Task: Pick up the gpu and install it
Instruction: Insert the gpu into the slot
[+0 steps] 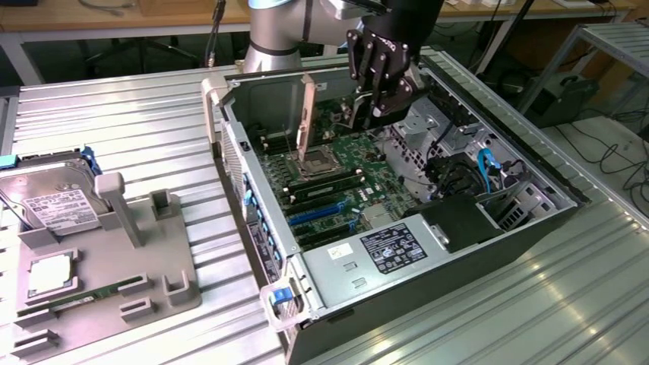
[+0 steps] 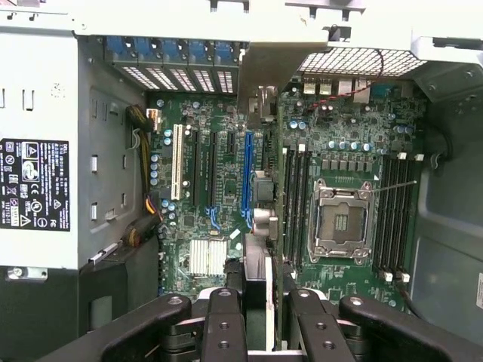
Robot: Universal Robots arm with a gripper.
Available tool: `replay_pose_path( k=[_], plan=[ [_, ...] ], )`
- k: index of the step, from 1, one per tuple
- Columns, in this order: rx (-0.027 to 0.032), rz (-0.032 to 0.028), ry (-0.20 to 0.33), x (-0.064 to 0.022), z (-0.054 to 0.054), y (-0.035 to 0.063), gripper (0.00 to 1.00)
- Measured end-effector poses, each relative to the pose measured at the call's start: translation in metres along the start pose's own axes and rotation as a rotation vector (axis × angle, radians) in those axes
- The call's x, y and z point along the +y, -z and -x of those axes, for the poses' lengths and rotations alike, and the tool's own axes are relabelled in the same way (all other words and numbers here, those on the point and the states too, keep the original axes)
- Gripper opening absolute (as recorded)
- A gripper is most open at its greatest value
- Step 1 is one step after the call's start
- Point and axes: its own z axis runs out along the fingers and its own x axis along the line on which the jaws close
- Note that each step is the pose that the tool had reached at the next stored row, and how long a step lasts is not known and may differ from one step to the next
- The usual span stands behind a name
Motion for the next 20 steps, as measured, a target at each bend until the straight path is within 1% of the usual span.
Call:
replay_pose_path(
  k=[14, 20],
  plan=[
    [0.0000, 0.0000, 0.000, 0.0000, -0.0003, -0.0047, 0.28],
    [0.0000, 0.0007, -0.013, 0.0001, -0.0002, -0.0083, 0.28]
  ],
)
